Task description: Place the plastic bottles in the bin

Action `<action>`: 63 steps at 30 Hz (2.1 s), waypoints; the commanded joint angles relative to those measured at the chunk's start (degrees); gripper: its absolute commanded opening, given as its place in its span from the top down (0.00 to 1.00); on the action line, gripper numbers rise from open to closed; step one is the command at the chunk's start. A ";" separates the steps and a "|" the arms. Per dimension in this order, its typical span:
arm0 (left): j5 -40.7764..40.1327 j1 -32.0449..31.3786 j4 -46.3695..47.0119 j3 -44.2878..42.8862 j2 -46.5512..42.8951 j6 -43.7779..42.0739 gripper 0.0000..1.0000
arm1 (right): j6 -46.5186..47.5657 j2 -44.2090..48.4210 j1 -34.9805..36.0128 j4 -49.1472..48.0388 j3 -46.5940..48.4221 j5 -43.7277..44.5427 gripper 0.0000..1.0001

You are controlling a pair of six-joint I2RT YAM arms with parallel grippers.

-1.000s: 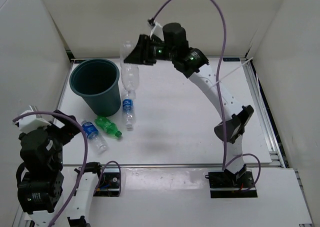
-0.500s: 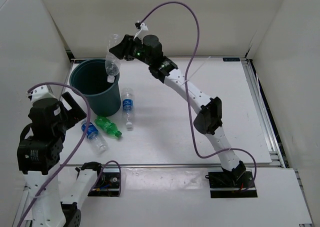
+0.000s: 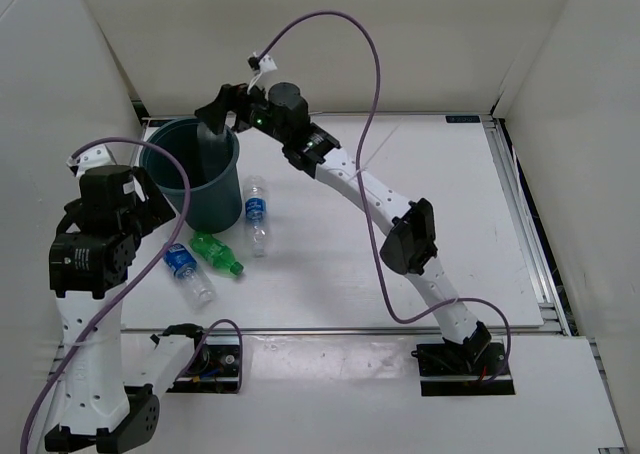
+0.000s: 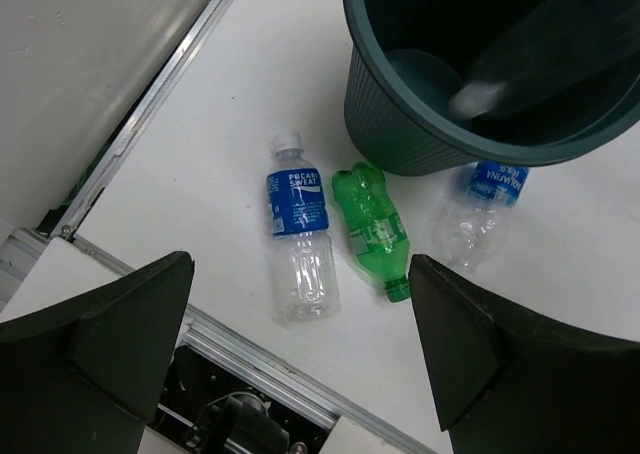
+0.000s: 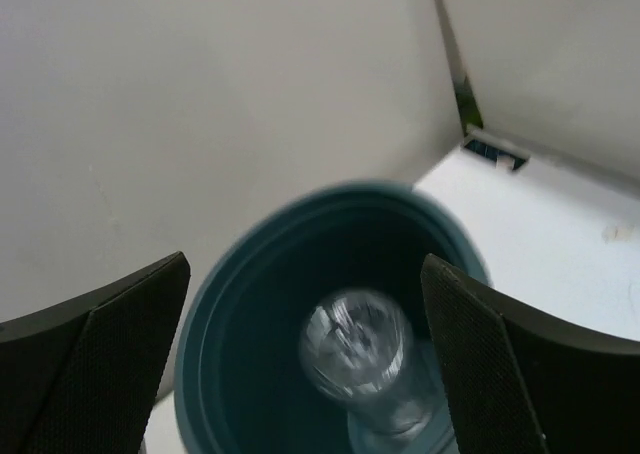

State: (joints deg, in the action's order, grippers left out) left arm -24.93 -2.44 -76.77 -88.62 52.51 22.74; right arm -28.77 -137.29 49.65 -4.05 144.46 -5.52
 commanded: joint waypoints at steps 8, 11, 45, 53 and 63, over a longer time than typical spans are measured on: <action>-3.20 -0.20 4.08 8.78 -7.50 18.81 0.00 | 8.29 21.97 1.24 16.78 -10.69 9.73 0.00; -1.01 -0.20 8.54 18.25 -11.88 25.32 0.00 | 8.82 26.54 1.24 22.04 -10.69 8.69 0.00; 16.13 14.03 41.97 69.54 -7.87 33.16 0.01 | 10.67 55.29 -6.14 47.21 -27.66 0.86 0.00; 15.45 17.91 37.16 64.39 -12.05 36.48 0.46 | 11.20 55.29 -6.14 47.21 -27.66 1.48 0.00; 2.35 17.91 13.49 28.47 -19.13 41.87 0.48 | 10.67 54.77 -6.14 48.26 -27.13 0.77 0.00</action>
State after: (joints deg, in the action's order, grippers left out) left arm -16.10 15.22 -55.88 -50.63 31.70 64.25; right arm -18.00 -83.18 43.53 44.05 116.40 -3.77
